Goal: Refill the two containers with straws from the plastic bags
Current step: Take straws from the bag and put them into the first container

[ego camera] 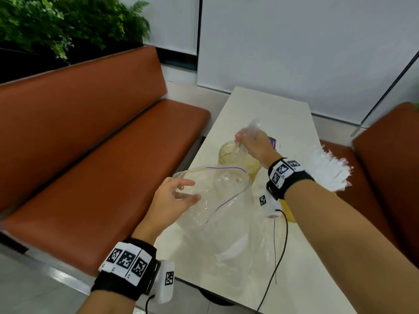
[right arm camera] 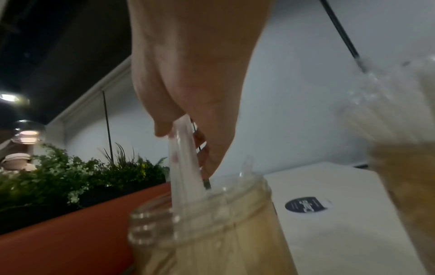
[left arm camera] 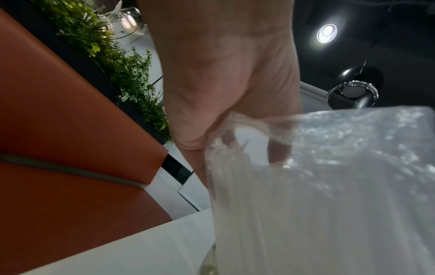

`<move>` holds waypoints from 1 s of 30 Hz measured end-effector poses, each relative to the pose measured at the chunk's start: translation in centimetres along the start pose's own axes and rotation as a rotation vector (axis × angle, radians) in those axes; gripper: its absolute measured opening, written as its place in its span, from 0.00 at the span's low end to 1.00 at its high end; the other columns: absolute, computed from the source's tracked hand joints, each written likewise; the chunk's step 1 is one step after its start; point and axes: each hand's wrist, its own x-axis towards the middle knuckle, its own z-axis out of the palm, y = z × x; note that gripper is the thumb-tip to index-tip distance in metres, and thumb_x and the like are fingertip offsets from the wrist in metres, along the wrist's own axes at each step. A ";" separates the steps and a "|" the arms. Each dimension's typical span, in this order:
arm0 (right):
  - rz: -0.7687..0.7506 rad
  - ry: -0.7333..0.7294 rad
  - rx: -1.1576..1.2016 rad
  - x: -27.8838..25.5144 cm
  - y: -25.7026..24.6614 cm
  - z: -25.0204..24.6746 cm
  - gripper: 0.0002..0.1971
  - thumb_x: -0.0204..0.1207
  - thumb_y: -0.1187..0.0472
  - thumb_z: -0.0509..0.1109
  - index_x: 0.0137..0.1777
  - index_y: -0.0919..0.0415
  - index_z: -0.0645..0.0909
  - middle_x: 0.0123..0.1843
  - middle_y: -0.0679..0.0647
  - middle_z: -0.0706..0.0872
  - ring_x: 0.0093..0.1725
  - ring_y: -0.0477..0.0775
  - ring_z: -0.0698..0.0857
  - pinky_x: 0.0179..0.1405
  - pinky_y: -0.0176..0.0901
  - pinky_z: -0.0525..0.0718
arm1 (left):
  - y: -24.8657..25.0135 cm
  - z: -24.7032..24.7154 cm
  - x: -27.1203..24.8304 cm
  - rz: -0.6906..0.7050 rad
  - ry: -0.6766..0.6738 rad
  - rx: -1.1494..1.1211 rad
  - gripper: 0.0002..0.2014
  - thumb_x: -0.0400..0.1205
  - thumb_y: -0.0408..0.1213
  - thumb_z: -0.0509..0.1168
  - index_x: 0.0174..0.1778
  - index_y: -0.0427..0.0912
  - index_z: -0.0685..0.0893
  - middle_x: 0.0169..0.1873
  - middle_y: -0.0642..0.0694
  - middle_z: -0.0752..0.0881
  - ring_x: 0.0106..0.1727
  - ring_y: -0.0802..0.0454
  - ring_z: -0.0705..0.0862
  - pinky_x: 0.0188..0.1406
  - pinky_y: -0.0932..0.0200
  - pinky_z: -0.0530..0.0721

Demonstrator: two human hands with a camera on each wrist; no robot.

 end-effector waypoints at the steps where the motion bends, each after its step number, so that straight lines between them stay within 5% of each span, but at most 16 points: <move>1: 0.058 -0.010 -0.084 -0.1 0.6 0.2 0.07 0.81 0.59 0.73 0.49 0.64 0.88 0.52 0.65 0.90 0.55 0.63 0.89 0.62 0.59 0.85 | 0.1 0.1 0.1 -0.001 0.000 -0.010 0.15 0.74 0.33 0.81 0.54 0.49 0.91 0.52 0.46 0.77 0.45 0.59 0.91 0.46 0.50 0.93; 5: 0.158 0.052 0.040 -1.1 1.4 -0.1 0.28 0.65 0.58 0.88 0.63 0.52 0.82 0.64 0.55 0.85 0.64 0.56 0.86 0.63 0.49 0.85 | 0.7 0.5 0.3 -0.007 -0.014 -0.019 0.14 0.78 0.30 0.77 0.57 0.49 0.90 0.55 0.46 0.77 0.45 0.58 0.87 0.43 0.51 0.93; 8: 0.065 0.141 0.121 -1.9 0.7 -0.6 0.41 0.67 0.53 0.87 0.78 0.50 0.71 0.67 0.54 0.82 0.66 0.52 0.82 0.65 0.45 0.81 | 1.6 1.0 0.3 -0.017 -0.032 -0.047 0.13 0.80 0.29 0.75 0.57 0.48 0.90 0.55 0.46 0.78 0.45 0.55 0.87 0.43 0.50 0.94; 10: 0.046 0.172 0.085 -2.5 -0.1 -1.1 0.36 0.74 0.50 0.81 0.80 0.51 0.71 0.69 0.54 0.82 0.69 0.52 0.81 0.66 0.43 0.79 | 2.3 1.3 0.4 -0.016 -0.050 -0.052 0.14 0.80 0.26 0.73 0.58 0.46 0.90 0.54 0.45 0.77 0.44 0.53 0.88 0.42 0.50 0.94; 13: -0.034 0.201 -0.148 -3.6 -1.3 -2.1 0.21 0.80 0.49 0.75 0.72 0.53 0.82 0.70 0.54 0.83 0.68 0.55 0.82 0.71 0.48 0.79 | 3.3 1.5 0.6 -0.003 -0.080 -0.051 0.16 0.80 0.21 0.70 0.59 0.43 0.89 0.54 0.45 0.76 0.39 0.63 0.87 0.36 0.56 0.92; 16: -0.255 0.257 -0.224 -5.8 -4.0 -3.4 0.08 0.80 0.54 0.75 0.56 0.53 0.88 0.53 0.52 0.89 0.45 0.49 0.87 0.55 0.46 0.86 | 4.1 1.4 0.8 -0.009 -0.093 -0.036 0.19 0.81 0.18 0.64 0.61 0.41 0.88 0.56 0.45 0.76 0.43 0.62 0.91 0.34 0.60 0.90; 19: -0.403 0.137 -0.265 -9.6 -7.4 -3.0 0.08 0.80 0.52 0.74 0.41 0.53 0.87 0.36 0.49 0.89 0.28 0.41 0.81 0.38 0.39 0.80 | 4.8 1.5 0.8 -0.021 -0.114 -0.002 0.22 0.81 0.17 0.59 0.62 0.43 0.88 0.60 0.46 0.77 0.52 0.50 0.91 0.43 0.50 0.93; 21: -0.435 -0.054 -0.470 -12.5 -8.7 -1.5 0.14 0.79 0.41 0.70 0.42 0.50 0.87 0.39 0.47 0.90 0.35 0.43 0.85 0.42 0.44 0.83 | 5.2 1.6 0.7 -0.009 -0.133 -0.011 0.23 0.82 0.17 0.55 0.64 0.41 0.87 0.61 0.44 0.77 0.52 0.49 0.91 0.46 0.44 0.93; 24: -0.347 -0.282 -1.032 -15.3 -8.6 0.9 0.29 0.75 0.26 0.62 0.62 0.46 0.85 0.59 0.47 0.87 0.56 0.53 0.87 0.52 0.48 0.82 | 5.6 2.0 0.4 0.033 -0.151 0.018 0.26 0.82 0.17 0.51 0.67 0.41 0.85 0.60 0.43 0.78 0.50 0.51 0.92 0.49 0.42 0.92; 27: -0.225 -0.372 -1.218 -16.1 -7.8 2.7 0.34 0.78 0.25 0.56 0.69 0.49 0.81 0.62 0.52 0.86 0.59 0.58 0.86 0.48 0.49 0.76 | 5.6 2.3 0.1 0.055 -0.136 0.042 0.27 0.82 0.18 0.49 0.67 0.43 0.85 0.59 0.46 0.78 0.49 0.53 0.92 0.49 0.46 0.93; 30: -0.163 -0.456 -1.158 -16.0 -7.4 3.7 0.29 0.82 0.31 0.57 0.71 0.49 0.80 0.60 0.52 0.87 0.59 0.59 0.86 0.47 0.48 0.75 | 5.6 2.5 -0.1 0.061 -0.109 0.037 0.27 0.82 0.17 0.49 0.67 0.41 0.86 0.61 0.44 0.78 0.49 0.54 0.91 0.46 0.51 0.94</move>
